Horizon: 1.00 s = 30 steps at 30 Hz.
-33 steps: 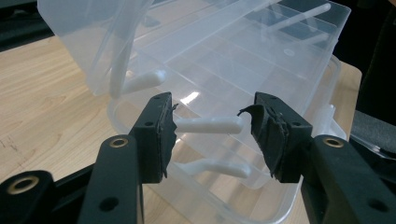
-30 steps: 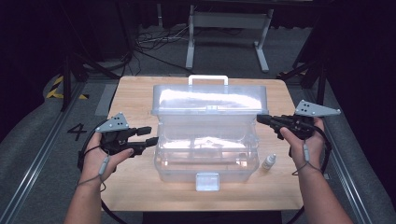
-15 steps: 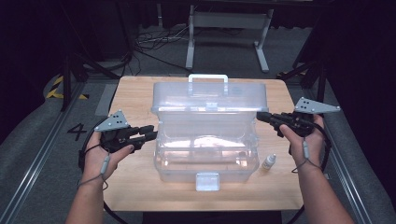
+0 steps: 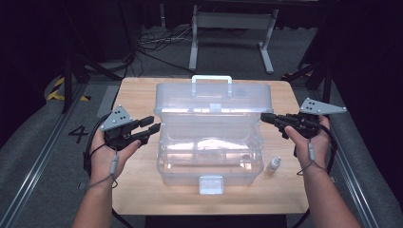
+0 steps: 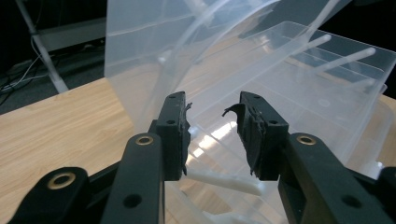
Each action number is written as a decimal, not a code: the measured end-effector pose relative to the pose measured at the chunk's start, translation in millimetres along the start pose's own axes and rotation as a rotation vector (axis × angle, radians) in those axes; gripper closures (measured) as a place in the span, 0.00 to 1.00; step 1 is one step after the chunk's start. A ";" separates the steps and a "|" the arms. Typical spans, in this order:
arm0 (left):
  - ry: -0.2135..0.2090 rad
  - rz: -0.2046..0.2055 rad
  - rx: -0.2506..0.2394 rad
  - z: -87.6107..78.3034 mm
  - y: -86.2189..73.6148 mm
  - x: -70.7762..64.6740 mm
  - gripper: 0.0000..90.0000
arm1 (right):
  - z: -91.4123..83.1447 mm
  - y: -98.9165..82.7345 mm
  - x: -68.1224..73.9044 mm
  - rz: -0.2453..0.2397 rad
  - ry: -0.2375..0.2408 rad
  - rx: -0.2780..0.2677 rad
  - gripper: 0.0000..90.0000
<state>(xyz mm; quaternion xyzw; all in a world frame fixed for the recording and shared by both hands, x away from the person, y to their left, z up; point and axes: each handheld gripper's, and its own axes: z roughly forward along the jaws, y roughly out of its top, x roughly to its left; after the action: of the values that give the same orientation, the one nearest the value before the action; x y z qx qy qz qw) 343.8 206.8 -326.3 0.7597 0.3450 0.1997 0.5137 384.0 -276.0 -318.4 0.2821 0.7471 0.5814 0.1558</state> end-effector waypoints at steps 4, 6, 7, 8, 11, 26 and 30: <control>0.029 -0.004 0.008 0.2 0.4 3.5 0.68 | 0.1 1.2 -0.2 0.004 -0.004 0.000 1.00; 0.041 -0.010 0.008 0.7 0.6 5.3 0.68 | 0.8 1.9 -0.1 0.007 -0.005 -0.002 1.00; 0.045 -0.013 0.011 0.7 0.8 6.4 0.67 | 0.9 2.2 -0.2 0.009 -0.007 -0.001 1.00; 0.045 -0.013 0.011 0.7 0.8 6.4 0.67 | 1.1 2.4 -0.4 0.011 -0.008 -0.002 1.00; 0.047 -0.021 0.010 1.9 2.1 10.4 0.65 | 1.5 3.1 -0.9 0.016 -0.005 -0.005 1.00; 0.096 -0.004 -0.023 11.2 13.1 18.0 0.47 | 4.6 7.8 -0.5 0.030 -0.011 -0.017 1.00; 0.103 0.007 -0.037 14.5 19.0 15.5 0.45 | 4.9 7.9 -0.5 0.035 -0.013 -0.018 1.00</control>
<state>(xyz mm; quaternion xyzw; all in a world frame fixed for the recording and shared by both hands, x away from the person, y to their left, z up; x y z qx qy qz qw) 370.0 204.3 -315.3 0.7399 0.3648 0.2468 0.5085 389.1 -271.2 -312.2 0.2973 0.7357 0.5890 0.1531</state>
